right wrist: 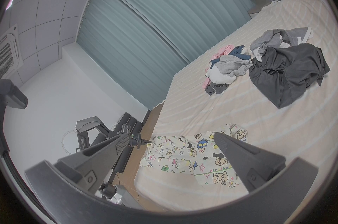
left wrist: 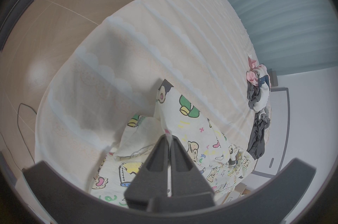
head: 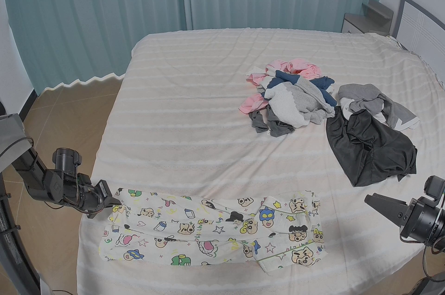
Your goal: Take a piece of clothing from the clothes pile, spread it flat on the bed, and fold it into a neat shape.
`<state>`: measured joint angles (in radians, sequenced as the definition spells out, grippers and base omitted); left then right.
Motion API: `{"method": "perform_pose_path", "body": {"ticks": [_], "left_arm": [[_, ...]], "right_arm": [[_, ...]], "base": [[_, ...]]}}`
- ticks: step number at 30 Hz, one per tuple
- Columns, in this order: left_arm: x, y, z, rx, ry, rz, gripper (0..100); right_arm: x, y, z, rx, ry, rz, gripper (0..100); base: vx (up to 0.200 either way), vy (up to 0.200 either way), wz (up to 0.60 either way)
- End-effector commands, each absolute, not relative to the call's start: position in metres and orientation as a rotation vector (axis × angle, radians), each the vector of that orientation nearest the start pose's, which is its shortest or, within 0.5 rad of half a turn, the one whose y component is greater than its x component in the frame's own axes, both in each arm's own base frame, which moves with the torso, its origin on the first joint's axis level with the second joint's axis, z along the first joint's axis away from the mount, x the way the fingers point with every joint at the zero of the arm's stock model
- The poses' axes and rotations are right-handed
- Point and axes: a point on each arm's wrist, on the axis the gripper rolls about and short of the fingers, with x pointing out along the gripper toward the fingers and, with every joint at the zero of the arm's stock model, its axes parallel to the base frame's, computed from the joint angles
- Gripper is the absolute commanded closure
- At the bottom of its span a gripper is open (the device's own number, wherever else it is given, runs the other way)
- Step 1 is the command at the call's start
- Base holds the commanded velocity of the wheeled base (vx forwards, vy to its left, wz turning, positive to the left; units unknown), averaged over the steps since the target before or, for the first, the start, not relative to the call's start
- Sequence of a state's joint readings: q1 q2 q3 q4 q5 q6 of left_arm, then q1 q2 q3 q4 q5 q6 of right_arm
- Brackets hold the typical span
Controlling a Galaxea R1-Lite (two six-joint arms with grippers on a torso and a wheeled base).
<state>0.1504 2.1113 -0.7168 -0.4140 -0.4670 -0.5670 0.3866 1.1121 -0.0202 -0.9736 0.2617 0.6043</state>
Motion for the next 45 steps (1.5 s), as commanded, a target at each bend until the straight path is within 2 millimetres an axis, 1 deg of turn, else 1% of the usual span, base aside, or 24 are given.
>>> {"method": "perform_pose_path", "body": {"ticks": [1,2,4,9,14,16,19,24,31,32,36,41,42,45], "left_arm": [[0.311,0.045,0.025,-0.821,0.970,-0.007,100],[0.311,0.045,0.025,-0.821,0.970,-0.007,100],[0.309,0.053,0.034,-0.823,0.932,0.002,100],[0.308,0.059,0.039,-0.819,0.905,0.009,100],[0.306,0.058,0.033,-0.762,0.925,-0.014,100],[0.302,0.057,0.026,-0.749,0.952,-0.016,100],[0.301,0.057,0.024,-0.734,0.960,-0.022,100],[0.302,0.058,0.023,-0.732,0.959,-0.019,100],[0.300,0.065,0.024,-0.738,0.933,-0.002,100],[0.300,0.066,0.025,-0.739,0.931,-0.001,0],[0.297,0.066,0.023,-0.744,0.937,0.005,0],[0.293,0.076,0.026,-0.764,0.919,0.032,0],[0.286,0.082,0.026,-0.788,0.924,0.045,0],[0.268,0.080,0.016,-0.793,0.976,0.022,0]], "right_arm": [[0.105,0.049,0.137,0.575,0.313,0.591,0],[0.105,0.049,0.137,0.575,0.313,0.591,0],[0.105,0.049,0.137,0.575,0.312,0.592,0],[0.105,0.049,0.137,0.575,0.312,0.592,0],[0.105,0.049,0.137,0.575,0.307,0.593,0],[0.104,0.049,0.138,0.575,0.302,0.596,0],[0.104,0.049,0.138,0.575,0.302,0.596,0],[0.104,0.049,0.138,0.575,0.302,0.596,0],[0.104,0.049,0.138,0.577,0.304,0.596,0],[0.104,0.049,0.138,0.577,0.302,0.596,0],[0.104,0.049,0.138,0.577,0.302,0.596,0],[0.104,0.049,0.138,0.577,0.302,0.596,0],[0.104,0.049,0.139,0.577,0.301,0.597,0],[0.104,0.049,0.139,0.577,0.299,0.597,0]], "base": [[0.000,0.000,0.00],[0.000,0.000,0.00],[0.000,0.000,0.00],[0.000,0.000,0.00],[0.000,0.000,0.00],[0.000,0.000,0.00],[0.000,0.000,0.00],[0.000,0.000,0.00],[0.000,0.000,0.00],[0.000,0.000,0.00],[0.000,0.000,0.00],[0.000,0.000,0.00],[0.000,0.000,0.00],[0.000,0.000,0.00]]}}
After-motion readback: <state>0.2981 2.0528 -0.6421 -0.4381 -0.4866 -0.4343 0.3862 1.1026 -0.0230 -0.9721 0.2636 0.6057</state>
